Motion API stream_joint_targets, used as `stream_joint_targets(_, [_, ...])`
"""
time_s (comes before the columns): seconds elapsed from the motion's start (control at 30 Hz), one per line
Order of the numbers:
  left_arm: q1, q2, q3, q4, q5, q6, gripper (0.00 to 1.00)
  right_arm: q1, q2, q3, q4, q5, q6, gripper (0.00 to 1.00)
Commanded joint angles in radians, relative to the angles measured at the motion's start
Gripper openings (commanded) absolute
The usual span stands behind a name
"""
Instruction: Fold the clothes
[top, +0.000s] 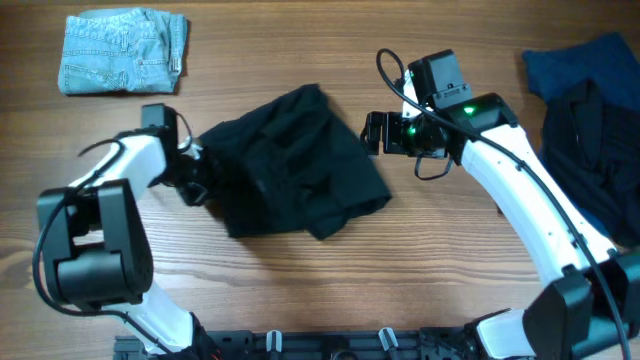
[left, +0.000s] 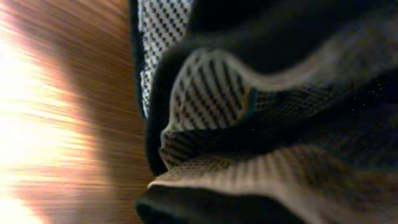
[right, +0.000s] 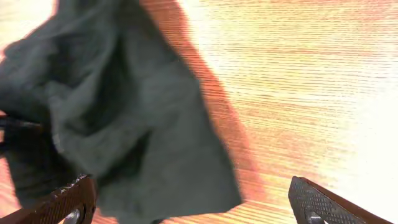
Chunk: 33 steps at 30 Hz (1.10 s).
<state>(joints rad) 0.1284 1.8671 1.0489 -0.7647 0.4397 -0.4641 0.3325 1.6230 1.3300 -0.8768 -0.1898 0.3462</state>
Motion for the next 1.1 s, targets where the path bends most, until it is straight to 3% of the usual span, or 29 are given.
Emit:
stream_joint_targets(0.0, [0.014,-0.007,0.131,-0.165,-0.307,0.042,0.04,0.001,0.061,-0.010,0.010,-0.002,0.025,1.00])
stream_joint_targets(0.33, [-0.010,-0.026,0.418,-0.416,-0.347,0.042,0.04,0.004,0.140,-0.010,0.069,-0.060,-0.006,0.99])
stream_joint_targets(0.8, [-0.217,-0.093,0.464,-0.422,-0.333,0.013,0.04,0.206,0.254,-0.010,0.192,-0.099,0.050,0.99])
stream_joint_targets(1.07, [-0.333,-0.093,0.472,-0.409,-0.333,0.002,0.04,0.198,0.320,-0.010,0.201,-0.151,0.137,0.99])
